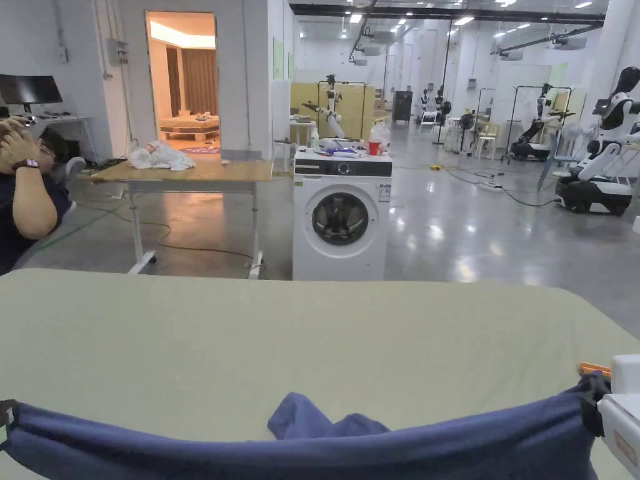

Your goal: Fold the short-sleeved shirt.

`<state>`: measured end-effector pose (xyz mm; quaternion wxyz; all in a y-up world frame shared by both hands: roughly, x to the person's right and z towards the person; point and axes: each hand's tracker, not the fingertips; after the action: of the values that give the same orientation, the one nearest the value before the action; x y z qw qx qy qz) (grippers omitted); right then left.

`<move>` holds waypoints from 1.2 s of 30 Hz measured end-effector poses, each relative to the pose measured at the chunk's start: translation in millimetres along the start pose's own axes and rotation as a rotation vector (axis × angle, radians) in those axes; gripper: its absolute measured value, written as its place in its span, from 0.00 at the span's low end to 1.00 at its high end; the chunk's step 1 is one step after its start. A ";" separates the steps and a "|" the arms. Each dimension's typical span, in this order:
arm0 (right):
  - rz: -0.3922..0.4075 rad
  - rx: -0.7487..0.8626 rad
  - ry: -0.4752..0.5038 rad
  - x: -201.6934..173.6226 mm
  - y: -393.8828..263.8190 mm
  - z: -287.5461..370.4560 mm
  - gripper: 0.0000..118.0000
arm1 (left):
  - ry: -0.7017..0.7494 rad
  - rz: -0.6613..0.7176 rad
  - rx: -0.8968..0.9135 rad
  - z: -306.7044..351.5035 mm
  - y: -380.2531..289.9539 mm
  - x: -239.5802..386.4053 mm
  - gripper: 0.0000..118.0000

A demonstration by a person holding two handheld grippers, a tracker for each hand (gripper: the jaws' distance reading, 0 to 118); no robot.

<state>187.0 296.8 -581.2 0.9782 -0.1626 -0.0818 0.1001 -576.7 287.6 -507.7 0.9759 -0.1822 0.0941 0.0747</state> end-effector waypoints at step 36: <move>-0.070 0.125 0.144 -138.5 -42.4 52.4 0.51 | -0.059 -0.156 0.009 -0.8 -61.2 103.8 0.37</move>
<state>50.2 242.5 -535.8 0.9927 -0.1049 -0.0106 0.0586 -465.0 242.5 -509.4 0.9819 -0.1823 0.0513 0.0032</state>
